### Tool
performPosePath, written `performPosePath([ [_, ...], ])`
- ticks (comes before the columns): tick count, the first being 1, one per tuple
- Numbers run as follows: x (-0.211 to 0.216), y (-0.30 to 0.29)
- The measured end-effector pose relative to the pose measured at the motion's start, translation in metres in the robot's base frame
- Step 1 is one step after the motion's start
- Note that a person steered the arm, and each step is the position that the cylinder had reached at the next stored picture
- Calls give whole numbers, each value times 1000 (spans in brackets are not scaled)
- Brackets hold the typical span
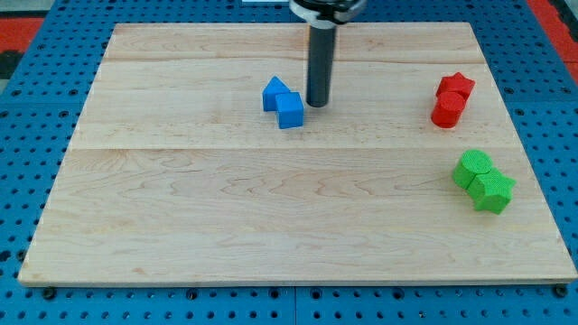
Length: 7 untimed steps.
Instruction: Move the blue triangle diagonal to the bottom left of the yellow heart
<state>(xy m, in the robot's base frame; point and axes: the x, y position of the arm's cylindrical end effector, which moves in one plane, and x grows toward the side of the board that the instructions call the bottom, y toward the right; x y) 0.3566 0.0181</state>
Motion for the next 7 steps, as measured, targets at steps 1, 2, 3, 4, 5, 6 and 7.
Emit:
performPosePath([
  [1, -7, -34],
  [2, -26, -5],
  [3, -36, -12],
  [4, -3, -75],
  [5, -2, -168],
  [6, 1, -214],
  [7, -16, -164],
])
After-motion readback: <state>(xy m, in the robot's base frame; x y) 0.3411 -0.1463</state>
